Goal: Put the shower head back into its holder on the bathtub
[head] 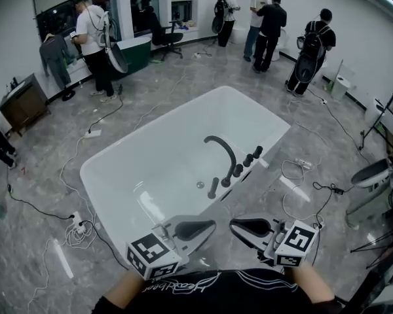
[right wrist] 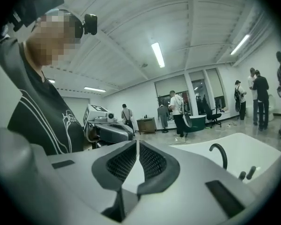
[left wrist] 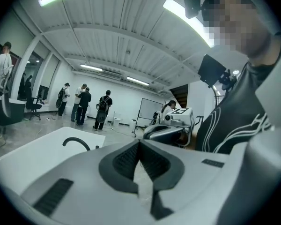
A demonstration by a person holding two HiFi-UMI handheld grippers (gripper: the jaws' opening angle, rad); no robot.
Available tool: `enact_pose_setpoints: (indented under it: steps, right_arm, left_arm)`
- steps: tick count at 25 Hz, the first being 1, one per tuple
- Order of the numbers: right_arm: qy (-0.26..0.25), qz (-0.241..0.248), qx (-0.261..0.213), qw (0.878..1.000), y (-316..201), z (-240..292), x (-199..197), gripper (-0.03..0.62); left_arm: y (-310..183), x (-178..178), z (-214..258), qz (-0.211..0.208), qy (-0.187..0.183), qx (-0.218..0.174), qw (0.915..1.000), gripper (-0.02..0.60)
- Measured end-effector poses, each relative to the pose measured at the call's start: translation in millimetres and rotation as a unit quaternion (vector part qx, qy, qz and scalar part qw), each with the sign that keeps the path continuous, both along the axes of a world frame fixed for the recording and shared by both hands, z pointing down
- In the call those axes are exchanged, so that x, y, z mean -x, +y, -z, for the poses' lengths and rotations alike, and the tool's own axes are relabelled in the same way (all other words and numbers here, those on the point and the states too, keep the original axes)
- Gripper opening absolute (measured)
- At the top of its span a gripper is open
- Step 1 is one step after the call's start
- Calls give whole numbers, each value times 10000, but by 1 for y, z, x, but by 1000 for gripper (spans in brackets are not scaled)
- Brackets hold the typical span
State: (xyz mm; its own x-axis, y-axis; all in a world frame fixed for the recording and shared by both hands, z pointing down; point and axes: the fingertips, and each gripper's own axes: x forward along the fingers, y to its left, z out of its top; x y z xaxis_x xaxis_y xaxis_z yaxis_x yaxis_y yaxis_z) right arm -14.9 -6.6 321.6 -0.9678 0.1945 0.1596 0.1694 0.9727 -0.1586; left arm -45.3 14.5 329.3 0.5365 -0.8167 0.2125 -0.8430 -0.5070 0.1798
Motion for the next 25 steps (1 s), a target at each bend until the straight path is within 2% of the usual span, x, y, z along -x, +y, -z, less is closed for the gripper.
enact_pose_setpoints:
  steps: [3,6,9,14,18,25]
  right_arm:
    - [63,-22,37,10000,7,-1,-25,24]
    - [-44,-32,63,10000,13,0,-51,16]
    - [-186,-80,123,9997,18,3,-73,15]
    - [-340,-74,195,9992,30,5,-102,14]
    - [-423,-8,108,9990,41,8,-120,14]
    - [-529,81,26,9986,56,11,-142,14]
  left_arm:
    - [5,-29,-2,56,119,55,9999,5]
    - [5,-48,-5,289,148,100,9994,5]
    - [10,-70,0,354,279,91,9989,5]
    - [26,-108,0,351,-182,122,9991,5]
    - [36,-129,6,407,8,59,9992,5]
    - [50,-153,10,458,-25,-23,9989,5]
